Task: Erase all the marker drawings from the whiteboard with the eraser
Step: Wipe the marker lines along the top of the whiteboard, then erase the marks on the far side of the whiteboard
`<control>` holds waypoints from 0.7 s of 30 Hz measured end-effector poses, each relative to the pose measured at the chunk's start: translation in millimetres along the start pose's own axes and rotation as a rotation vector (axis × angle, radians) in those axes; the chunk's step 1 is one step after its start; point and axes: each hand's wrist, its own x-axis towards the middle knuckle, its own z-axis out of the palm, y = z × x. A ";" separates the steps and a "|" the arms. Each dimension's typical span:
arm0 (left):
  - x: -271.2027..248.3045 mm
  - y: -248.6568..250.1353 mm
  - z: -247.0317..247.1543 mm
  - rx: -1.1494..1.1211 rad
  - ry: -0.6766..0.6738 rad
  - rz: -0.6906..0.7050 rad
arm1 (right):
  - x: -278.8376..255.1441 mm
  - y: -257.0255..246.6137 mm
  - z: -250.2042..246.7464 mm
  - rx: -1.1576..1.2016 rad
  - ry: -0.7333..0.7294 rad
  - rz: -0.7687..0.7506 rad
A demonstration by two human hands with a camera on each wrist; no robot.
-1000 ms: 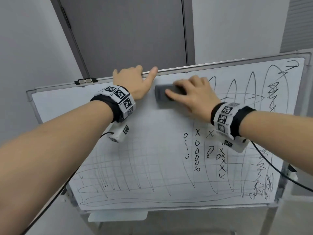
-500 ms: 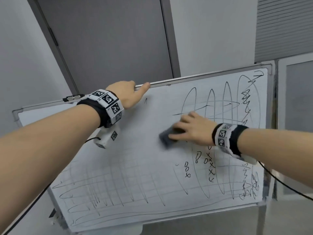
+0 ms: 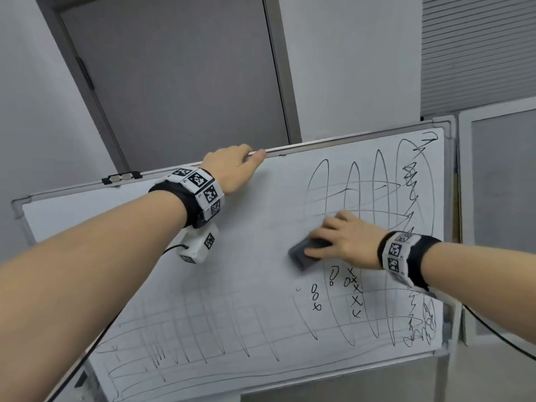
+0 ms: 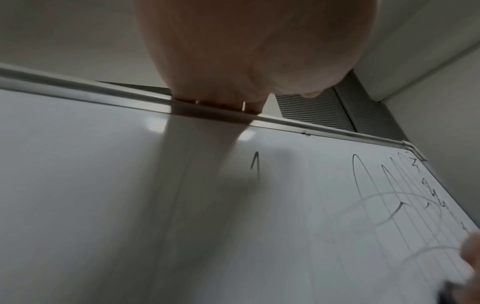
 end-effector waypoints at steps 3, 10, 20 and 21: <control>0.6 6.3 -11.7 -0.208 -0.073 -0.065 | 33.2 29.9 -33.1 0.009 0.187 0.234; -0.5 -12.8 -26.0 -0.317 -0.067 -0.157 | 112.2 27.6 -68.9 0.045 0.409 0.359; -15.0 -13.3 -23.0 -0.156 -0.113 -0.022 | 112.9 -26.8 -38.8 -0.043 0.176 0.060; -15.5 -14.2 -20.3 -0.147 -0.103 0.016 | 110.8 -12.1 -46.0 -0.014 0.234 0.192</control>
